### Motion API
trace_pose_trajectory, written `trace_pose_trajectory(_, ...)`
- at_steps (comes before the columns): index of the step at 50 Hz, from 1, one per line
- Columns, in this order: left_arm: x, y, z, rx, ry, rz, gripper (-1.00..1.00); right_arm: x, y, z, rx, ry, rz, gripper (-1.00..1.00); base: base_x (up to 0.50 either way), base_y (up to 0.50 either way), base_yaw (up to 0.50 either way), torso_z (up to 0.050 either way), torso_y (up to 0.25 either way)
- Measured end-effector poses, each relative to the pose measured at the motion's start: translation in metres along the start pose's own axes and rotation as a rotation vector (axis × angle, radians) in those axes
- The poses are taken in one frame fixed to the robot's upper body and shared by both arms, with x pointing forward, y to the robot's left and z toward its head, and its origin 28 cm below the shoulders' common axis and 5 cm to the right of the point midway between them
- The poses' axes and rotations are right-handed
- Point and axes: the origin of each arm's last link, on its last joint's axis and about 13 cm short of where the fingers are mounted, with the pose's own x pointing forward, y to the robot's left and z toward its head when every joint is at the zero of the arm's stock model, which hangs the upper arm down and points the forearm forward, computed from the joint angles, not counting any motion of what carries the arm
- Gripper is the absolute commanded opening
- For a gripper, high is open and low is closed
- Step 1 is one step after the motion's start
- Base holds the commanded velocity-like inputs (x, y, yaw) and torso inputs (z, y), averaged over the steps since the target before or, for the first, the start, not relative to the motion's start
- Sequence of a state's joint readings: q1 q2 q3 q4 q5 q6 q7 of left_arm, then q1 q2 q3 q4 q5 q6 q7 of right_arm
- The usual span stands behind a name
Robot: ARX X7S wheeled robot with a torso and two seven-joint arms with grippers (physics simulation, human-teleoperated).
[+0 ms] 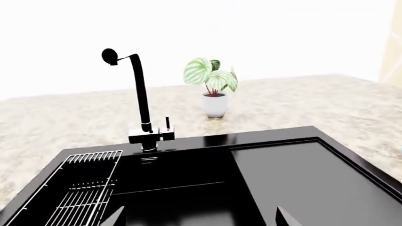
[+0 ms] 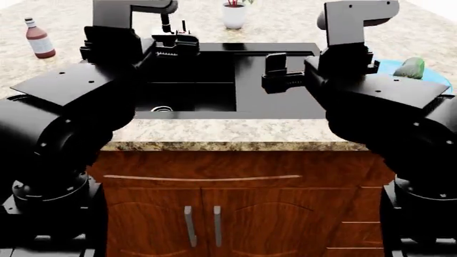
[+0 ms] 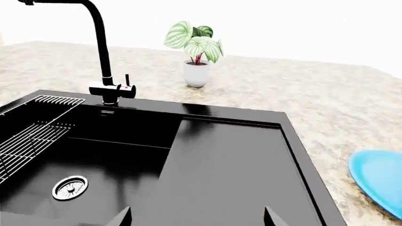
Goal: Pick the zucchini from the counter and place it in the sink. Then turn on the sink faucet.
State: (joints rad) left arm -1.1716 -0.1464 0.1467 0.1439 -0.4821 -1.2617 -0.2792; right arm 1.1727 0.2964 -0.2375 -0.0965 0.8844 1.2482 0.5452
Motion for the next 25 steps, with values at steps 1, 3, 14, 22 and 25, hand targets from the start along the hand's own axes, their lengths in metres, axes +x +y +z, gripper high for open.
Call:
trace_pose_trajectory(1, 0.005, 0.0, 0.003, 0.005, 0.003, 0.002, 1.0, 0.005, -0.001, 0.003, 0.001, 0.003, -0.003, 1.0, 0.0, 0.0, 0.0, 0.0, 0.0)
trace_pose_trajectory(3, 0.015, -0.002, 0.008, 0.013, 0.008, 0.005, 1.0, 0.016, -0.002, 0.009, 0.004, 0.008, -0.009, 1.0, 0.0, 0.0, 0.0, 0.0, 0.0)
trace_pose_trajectory(14, 0.077, -0.024, 0.025, 0.069, 0.064, -0.009, 1.0, 0.082, -0.013, 0.033, 0.067, 0.051, -0.075, 1.0, 0.0, 0.0, 0.0, 0.0, 0.0)
trace_pose_trajectory(22, 0.093, -0.039, 0.026, 0.115, 0.129, -0.013, 1.0, 0.096, -0.017, 0.044, 0.049, 0.07, -0.156, 1.0, 0.0, 0.0, 0.0, 0.0, 0.0)
trace_pose_trajectory(25, 0.095, -0.036, 0.027, 0.107, 0.142, 0.023, 1.0, 0.098, -0.018, 0.047, 0.048, 0.075, -0.184, 1.0, 0.0, 0.0, 0.0, 0.0, 0.0)
